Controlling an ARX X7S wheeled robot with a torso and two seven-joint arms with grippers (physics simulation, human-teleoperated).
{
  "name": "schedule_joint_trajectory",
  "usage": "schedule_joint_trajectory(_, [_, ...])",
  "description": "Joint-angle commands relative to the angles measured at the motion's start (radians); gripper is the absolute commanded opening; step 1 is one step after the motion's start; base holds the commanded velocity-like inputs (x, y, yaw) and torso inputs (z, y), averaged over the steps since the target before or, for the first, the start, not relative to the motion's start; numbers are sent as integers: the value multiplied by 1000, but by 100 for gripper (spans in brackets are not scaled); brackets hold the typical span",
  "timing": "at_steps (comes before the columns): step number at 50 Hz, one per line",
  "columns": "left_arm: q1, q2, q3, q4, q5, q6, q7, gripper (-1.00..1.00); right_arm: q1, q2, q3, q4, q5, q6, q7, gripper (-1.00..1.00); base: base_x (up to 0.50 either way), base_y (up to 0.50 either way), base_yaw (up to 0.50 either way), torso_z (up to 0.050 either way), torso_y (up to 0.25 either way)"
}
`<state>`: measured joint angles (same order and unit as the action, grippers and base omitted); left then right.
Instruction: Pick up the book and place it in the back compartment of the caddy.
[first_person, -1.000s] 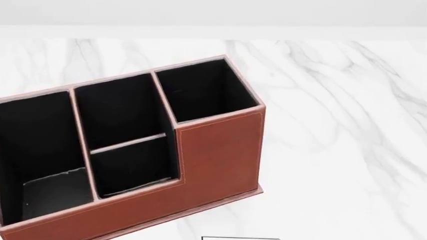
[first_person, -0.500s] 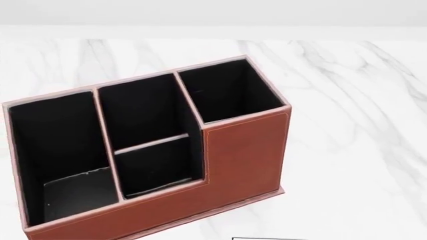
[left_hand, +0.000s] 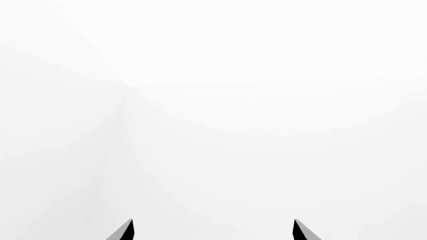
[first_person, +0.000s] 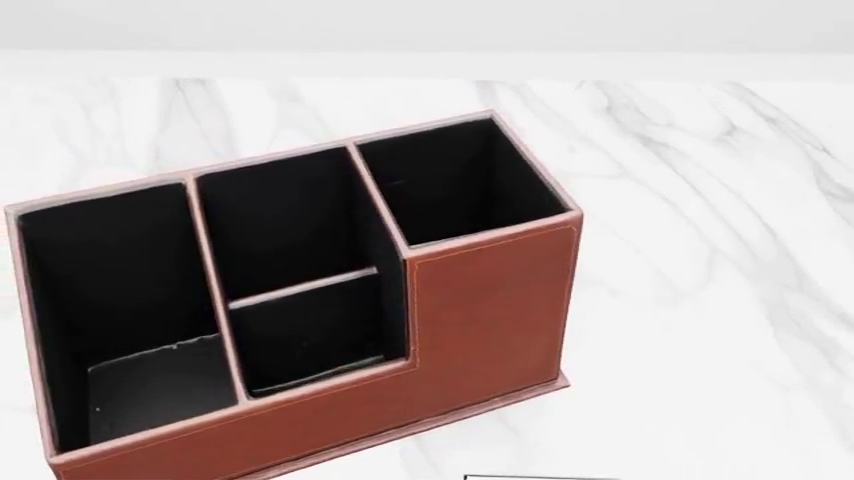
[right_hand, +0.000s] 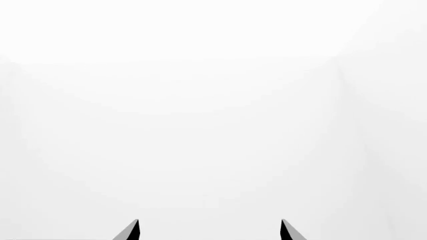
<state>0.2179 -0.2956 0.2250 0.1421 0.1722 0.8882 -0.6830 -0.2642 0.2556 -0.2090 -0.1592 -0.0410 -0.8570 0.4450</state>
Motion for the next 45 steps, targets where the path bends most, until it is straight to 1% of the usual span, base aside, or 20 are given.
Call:
schedule_joint_trajectory(1, [-1,-4,4,1,1,-1,-6,100,2,5,-6,3,-2,0,3,100,0,0,0,0,0])
schedule_joint_trajectory(16, [-3,-8,9,0,5,-4,-14,100,3,9,-12,2,-8,6,9,100,0,0,0,0,0])
schedule_joint_trajectory(19, [-2,-9,10,1,6,-5,-16,100,3,5,-7,18,-27,-34,17,100,0,0,0,0,0])
schedule_joint_trajectory(20, [-1,-9,9,2,7,-5,-16,100,0,2,-2,2,-28,6,19,100,0,0,0,0,0])
schedule_joint_trajectory(34, [-1,-13,13,4,9,-7,-24,100,2,9,-9,1,-11,2,27,100,35,0,0,0,0])
schedule_joint_trajectory(45, [-6,-17,16,-1,11,-6,-30,100,4,3,-6,12,-50,-11,37,100,0,0,0,0,0])
